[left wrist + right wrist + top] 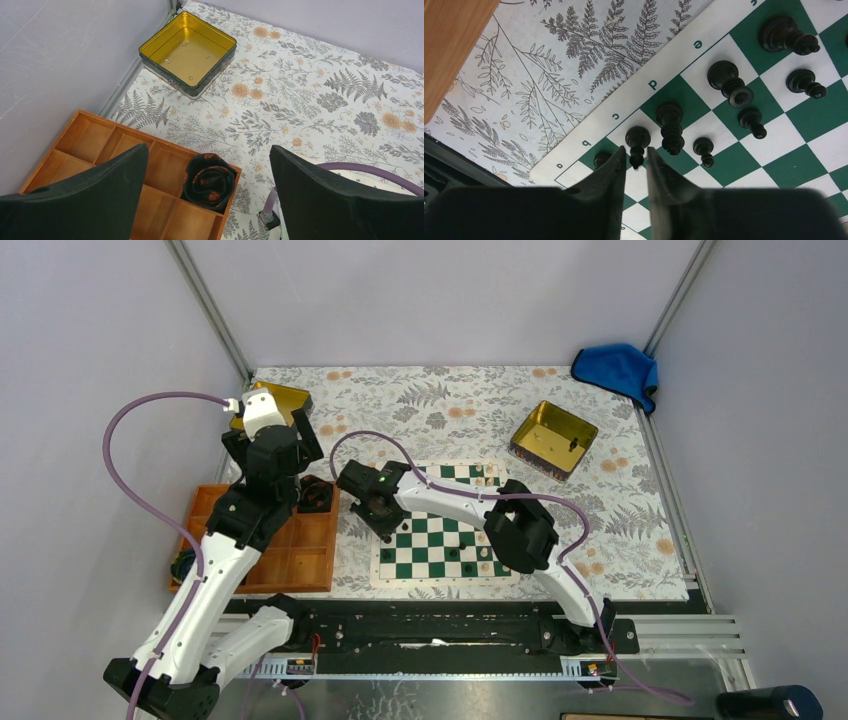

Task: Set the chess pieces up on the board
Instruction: Move the chess piece to the chessboard.

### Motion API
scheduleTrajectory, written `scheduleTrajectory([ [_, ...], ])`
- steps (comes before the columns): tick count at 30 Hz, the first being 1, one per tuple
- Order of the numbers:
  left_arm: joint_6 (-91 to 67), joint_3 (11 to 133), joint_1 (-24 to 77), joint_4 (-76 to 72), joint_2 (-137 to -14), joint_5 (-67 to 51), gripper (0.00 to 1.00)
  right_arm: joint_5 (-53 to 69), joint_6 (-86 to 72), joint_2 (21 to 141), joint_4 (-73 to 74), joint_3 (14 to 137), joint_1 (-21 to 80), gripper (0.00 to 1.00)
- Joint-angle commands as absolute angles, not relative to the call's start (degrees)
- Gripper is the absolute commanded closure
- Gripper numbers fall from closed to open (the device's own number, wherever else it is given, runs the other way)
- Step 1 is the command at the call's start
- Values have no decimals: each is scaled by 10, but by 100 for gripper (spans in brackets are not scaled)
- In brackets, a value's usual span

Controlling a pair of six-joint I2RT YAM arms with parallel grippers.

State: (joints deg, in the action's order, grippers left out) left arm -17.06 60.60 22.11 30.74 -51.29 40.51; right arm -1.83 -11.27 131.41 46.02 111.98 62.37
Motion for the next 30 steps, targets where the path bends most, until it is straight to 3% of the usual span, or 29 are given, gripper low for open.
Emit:
scheduleTrajectory([
  [1, -177, 602, 225, 285, -507, 414, 1, -3, -104, 1307, 461, 1121, 630, 68],
  [5, -178, 601, 225, 286, -507, 413, 1, -4, -103, 1302, 460, 1120, 631, 61],
  [20, -174, 615, 225, 289, -510, 425, 1, -46, -103, 1242, 480, 1143, 633, 55],
  [30, -182, 616, 224, 288, -524, 413, 1, -116, -136, 1144, 475, 1057, 633, 45],
])
